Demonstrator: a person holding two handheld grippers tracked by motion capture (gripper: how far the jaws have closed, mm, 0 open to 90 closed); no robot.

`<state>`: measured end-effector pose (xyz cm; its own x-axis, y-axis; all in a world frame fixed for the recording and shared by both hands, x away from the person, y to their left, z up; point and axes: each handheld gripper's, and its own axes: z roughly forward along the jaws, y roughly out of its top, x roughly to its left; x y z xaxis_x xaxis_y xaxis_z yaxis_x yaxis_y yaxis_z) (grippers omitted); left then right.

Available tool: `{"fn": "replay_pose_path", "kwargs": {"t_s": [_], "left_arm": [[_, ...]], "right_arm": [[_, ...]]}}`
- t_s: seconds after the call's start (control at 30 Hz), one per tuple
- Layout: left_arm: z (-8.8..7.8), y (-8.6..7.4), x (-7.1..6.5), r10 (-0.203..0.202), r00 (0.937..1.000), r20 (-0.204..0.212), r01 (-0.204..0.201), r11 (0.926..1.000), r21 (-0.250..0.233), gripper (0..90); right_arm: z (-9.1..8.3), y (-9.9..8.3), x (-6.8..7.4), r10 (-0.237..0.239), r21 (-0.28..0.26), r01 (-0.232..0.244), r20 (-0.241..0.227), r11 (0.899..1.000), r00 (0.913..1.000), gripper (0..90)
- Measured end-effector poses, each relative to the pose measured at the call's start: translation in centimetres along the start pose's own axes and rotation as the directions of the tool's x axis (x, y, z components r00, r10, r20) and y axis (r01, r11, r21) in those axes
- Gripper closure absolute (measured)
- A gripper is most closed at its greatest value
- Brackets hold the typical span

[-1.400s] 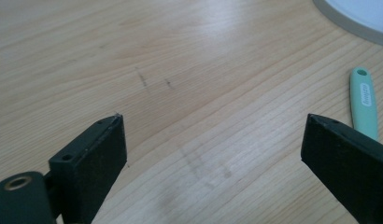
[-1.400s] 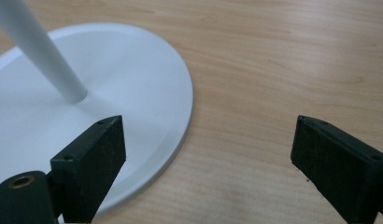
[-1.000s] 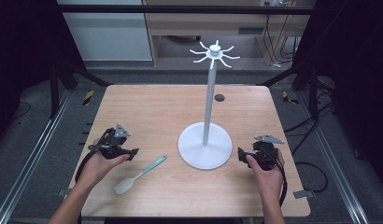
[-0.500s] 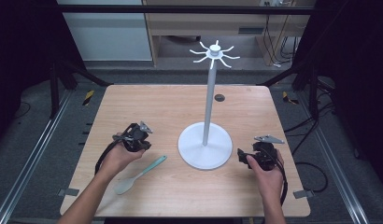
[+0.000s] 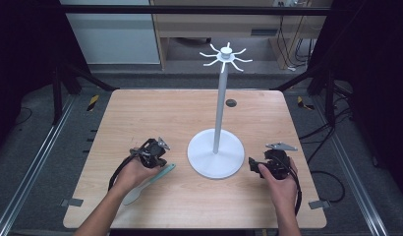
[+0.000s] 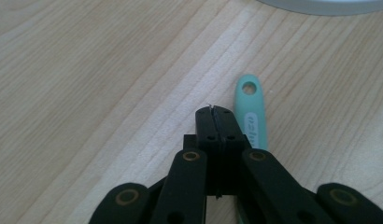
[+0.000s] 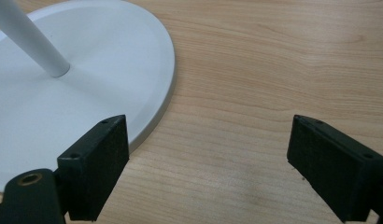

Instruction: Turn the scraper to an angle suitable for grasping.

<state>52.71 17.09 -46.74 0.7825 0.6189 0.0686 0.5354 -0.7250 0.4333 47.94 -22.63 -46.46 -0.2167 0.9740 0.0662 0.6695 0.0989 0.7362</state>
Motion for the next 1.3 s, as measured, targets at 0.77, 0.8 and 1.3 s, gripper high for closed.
{"fn": "replay_pose_path", "kwargs": {"t_s": [0.77,0.8,1.3], "left_arm": [[-0.5,0.4,-4.2,0.174,0.9825,0.065,-0.176,0.9839,0.028,90.0],[-0.7,0.6,-4.2,0.176,0.9827,0.058,-0.178,0.9837,0.026,90.0],[-1.5,1.7,-5.5,0.216,0.9753,0.045,-0.22,0.9698,0.106,44.6]], "right_arm": [[0.4,-0.1,0.0,-0.007,0.031,0.008,-0.018,0.999,0.9998,13.1],[0.4,-0.1,0.0,-0.006,0.031,0.007,-0.018,0.999,0.9998,13.2],[0.4,-0.1,-0.1,0.002,0.033,-0.002,-0.022,0.999,0.9998,13.0]]}}
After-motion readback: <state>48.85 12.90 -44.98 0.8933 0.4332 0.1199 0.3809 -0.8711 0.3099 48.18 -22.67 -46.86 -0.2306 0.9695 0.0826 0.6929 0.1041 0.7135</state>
